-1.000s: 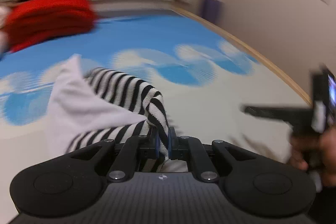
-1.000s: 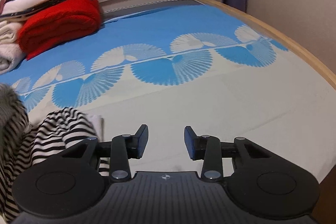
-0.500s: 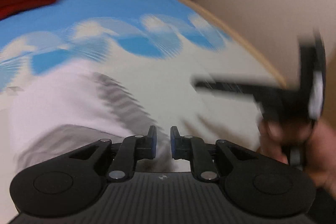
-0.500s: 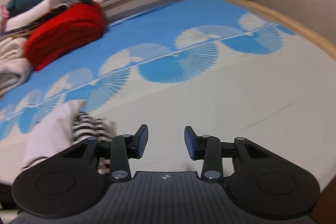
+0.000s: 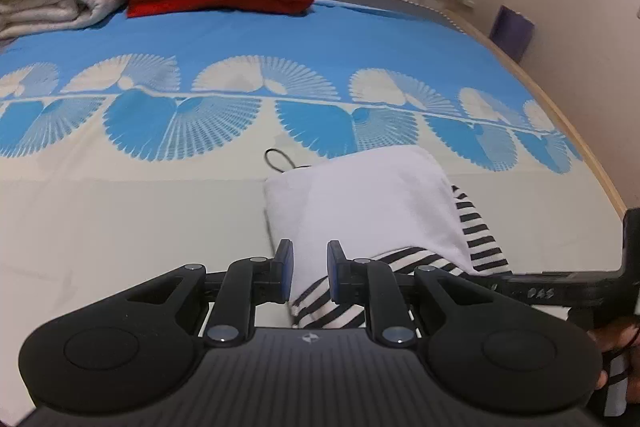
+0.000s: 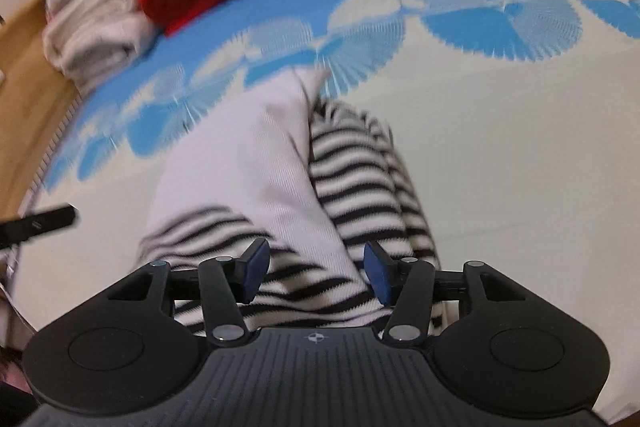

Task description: Fold small clothes

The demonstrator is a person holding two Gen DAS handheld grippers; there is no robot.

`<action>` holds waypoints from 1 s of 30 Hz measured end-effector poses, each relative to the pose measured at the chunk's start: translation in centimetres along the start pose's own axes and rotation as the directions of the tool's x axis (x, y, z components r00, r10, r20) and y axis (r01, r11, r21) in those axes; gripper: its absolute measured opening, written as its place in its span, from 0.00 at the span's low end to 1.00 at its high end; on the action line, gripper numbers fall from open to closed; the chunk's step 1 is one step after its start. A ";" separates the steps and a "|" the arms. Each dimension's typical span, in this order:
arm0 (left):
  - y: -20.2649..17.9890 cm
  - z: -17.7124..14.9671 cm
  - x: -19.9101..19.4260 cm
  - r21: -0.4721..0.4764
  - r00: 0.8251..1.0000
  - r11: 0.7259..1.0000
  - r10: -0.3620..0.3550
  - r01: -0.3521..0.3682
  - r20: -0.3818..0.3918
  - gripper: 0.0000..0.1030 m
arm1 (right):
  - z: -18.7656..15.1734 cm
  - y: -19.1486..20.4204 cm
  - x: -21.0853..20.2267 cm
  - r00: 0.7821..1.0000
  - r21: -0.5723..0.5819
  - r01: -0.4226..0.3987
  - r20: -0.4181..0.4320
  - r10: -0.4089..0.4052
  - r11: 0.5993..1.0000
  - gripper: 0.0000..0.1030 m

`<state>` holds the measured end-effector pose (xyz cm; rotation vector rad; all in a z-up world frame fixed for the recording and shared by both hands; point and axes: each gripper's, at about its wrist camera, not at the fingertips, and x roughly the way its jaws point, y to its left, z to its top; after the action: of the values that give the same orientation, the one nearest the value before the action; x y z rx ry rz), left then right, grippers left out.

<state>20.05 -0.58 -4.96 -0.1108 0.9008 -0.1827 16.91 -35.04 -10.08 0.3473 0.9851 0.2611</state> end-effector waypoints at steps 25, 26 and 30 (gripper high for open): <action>0.5 -0.8 -0.5 -0.093 0.999 0.995 0.019 -0.024 -0.048 0.27 | -0.9 0.6 -3.2 0.986 -0.136 -0.081 0.135 0.100 0.987 0.03; 0.4 -0.8 -0.5 -0.093 0.999 0.995 0.020 -0.025 -0.048 0.27 | -0.7 -0.3 -4.4 0.975 -0.102 -0.117 0.177 0.134 0.988 0.03; 0.1 -0.9 -0.1 -0.097 0.998 0.995 0.023 -0.029 -0.061 0.27 | -0.5 -3.3 -7.3 0.943 -0.038 -0.216 0.252 0.218 0.976 0.03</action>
<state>19.33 -0.47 -5.43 -0.1853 0.9705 -0.1178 12.80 -40.65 -6.03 0.4700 0.6916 0.4110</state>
